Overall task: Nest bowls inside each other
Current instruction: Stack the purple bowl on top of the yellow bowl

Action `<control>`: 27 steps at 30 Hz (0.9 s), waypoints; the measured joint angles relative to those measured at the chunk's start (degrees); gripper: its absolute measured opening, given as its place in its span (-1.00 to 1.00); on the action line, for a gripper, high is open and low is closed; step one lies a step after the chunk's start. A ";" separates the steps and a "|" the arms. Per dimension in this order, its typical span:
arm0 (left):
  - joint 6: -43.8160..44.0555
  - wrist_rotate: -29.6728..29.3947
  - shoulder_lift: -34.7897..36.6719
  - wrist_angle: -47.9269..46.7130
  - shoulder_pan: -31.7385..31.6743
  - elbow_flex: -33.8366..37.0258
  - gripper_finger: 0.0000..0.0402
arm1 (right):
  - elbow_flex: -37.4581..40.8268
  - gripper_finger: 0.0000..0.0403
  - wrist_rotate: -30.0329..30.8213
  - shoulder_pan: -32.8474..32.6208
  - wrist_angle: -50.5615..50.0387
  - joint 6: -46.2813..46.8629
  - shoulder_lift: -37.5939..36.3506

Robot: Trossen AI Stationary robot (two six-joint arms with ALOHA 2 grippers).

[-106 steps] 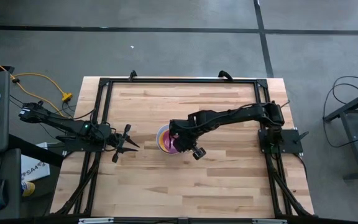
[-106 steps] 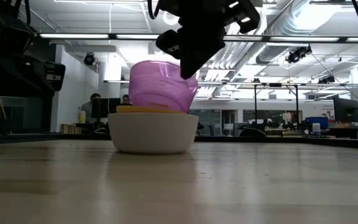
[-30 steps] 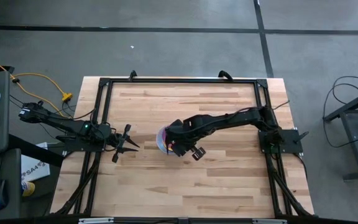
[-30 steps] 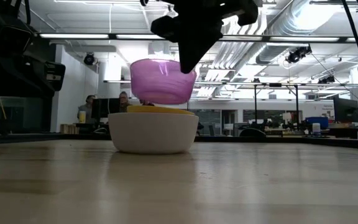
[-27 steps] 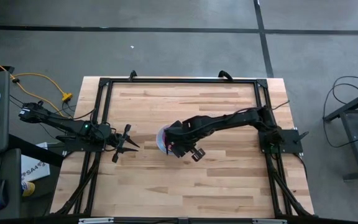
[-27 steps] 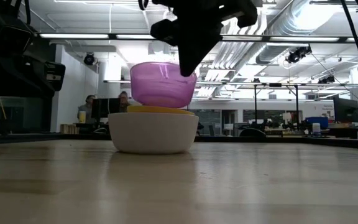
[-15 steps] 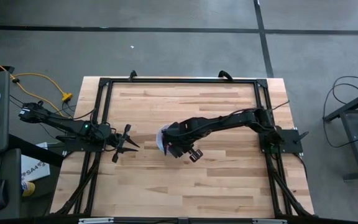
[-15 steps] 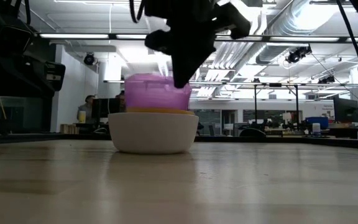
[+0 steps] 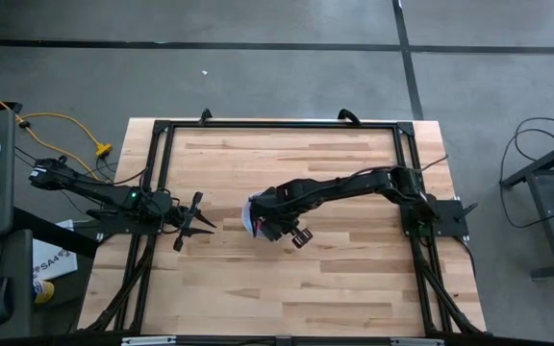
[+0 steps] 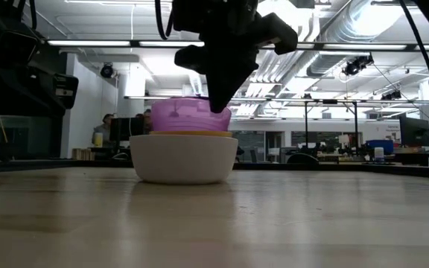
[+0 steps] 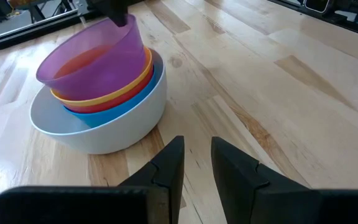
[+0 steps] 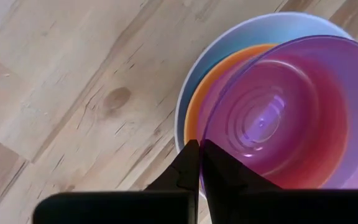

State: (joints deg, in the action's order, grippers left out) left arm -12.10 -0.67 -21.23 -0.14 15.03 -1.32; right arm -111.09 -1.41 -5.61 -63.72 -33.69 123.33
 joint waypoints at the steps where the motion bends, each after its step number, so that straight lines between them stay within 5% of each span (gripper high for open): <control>1: 0.00 0.00 0.00 0.00 0.00 0.02 -0.60 | 0.00 -0.98 -0.24 0.04 -0.28 -0.02 0.00; 27: 0.00 0.00 0.00 0.00 0.00 0.02 -0.60 | 0.07 -0.96 0.00 0.48 1.33 -0.55 1.95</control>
State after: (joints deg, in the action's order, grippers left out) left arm -12.10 -0.67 -21.23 -0.14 15.03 -1.30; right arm -111.02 -1.41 -5.13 -62.39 -34.24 125.27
